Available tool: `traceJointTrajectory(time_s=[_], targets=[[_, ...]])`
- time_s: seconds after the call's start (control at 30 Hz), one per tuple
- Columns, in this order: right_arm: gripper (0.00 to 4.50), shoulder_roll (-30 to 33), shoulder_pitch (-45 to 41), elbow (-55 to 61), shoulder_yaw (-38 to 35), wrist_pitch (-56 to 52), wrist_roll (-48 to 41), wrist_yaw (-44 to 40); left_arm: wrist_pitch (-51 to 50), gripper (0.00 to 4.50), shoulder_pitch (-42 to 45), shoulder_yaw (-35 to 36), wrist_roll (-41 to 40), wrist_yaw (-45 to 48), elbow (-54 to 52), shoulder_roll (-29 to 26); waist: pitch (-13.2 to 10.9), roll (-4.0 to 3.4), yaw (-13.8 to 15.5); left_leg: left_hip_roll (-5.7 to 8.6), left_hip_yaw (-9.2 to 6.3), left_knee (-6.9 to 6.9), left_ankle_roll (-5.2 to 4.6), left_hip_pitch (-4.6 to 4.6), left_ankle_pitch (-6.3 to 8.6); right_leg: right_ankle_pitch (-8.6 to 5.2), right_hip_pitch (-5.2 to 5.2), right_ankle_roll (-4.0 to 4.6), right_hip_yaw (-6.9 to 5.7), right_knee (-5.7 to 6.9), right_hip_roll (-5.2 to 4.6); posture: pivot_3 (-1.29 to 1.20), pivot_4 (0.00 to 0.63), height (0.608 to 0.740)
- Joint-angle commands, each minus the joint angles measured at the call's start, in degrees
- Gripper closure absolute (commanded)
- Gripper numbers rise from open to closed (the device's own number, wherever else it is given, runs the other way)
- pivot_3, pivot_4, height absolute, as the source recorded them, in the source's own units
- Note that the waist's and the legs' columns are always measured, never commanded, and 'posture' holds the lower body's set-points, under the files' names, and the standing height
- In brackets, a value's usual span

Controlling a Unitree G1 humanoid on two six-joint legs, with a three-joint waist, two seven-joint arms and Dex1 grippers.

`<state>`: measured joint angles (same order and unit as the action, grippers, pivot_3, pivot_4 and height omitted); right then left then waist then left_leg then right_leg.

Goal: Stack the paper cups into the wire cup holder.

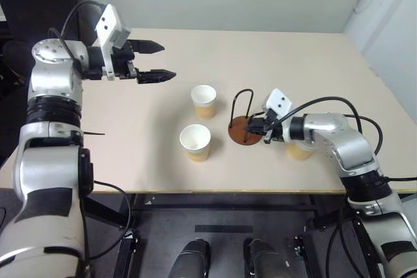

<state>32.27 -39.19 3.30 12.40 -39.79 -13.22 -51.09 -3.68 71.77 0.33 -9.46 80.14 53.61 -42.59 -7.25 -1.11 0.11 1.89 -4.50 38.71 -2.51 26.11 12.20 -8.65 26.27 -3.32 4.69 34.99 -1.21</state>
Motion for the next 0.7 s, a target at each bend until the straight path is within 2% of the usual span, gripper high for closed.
traceJointTrajectory(time_s=[0.03, 0.1, 0.23, 0.43, 0.7], targets=[[2.38, 0.4, -0.9, 1.2, -0.7, -0.1, 0.4, 0.6, 0.3, 0.00, 1.7, 1.1, -0.3, 0.3, -1.9, -0.9, 0.0, 0.00, 0.0, 0.00, 0.01, 0.00, 0.00, 0.00, 0.00, 0.00, -0.01, 0.00, 0.00, -0.01, 0.01, 0.00, 0.150, 0.740], [1.68, 0.5, -0.7, 1.5, -0.8, -0.5, 0.1, 0.6, 0.3, 0.00, 1.7, 1.1, -0.3, 0.4, -1.8, -0.8, 0.0, 0.00, 0.0, -0.01, 0.00, 0.00, 0.00, 0.00, 0.00, 0.00, 0.00, 0.00, 0.01, -0.01, 0.00, 0.00, 0.150, 0.740], [1.68, 0.8, -0.3, 2.7, -1.4, -1.8, -0.7, 0.5, 0.1, 0.00, 1.7, 0.8, -0.3, 1.1, -1.8, -0.7, 0.0, 0.00, 0.0, 0.01, 0.01, -0.02, 0.00, 0.01, 0.00, 0.00, 0.00, 0.00, -0.01, -0.01, 0.02, 0.00, 0.150, 0.740], [1.68, 5.9, 2.7, 10.0, -3.3, -6.4, -4.1, -2.3, -2.0, 0.00, 2.2, -0.8, -0.2, 8.0, -1.5, -0.9, 0.0, 0.01, 0.2, 0.03, 0.01, -0.03, 0.00, 0.05, 0.01, -0.01, 0.00, 0.02, -0.04, -0.03, 0.00, 0.00, 0.150, 0.740], [1.68, 11.1, 5.4, 18.2, -6.4, -11.5, -8.9, -3.3, 1.4, 0.00, 5.4, -2.4, 2.7, 8.4, 2.7, 0.5, 0.0, 0.05, 0.1, 0.01, 0.03, -0.01, 0.00, 0.04, 0.01, -0.01, -0.01, 0.01, 0.00, -0.03, 0.01, 0.00, 0.150, 0.740]])
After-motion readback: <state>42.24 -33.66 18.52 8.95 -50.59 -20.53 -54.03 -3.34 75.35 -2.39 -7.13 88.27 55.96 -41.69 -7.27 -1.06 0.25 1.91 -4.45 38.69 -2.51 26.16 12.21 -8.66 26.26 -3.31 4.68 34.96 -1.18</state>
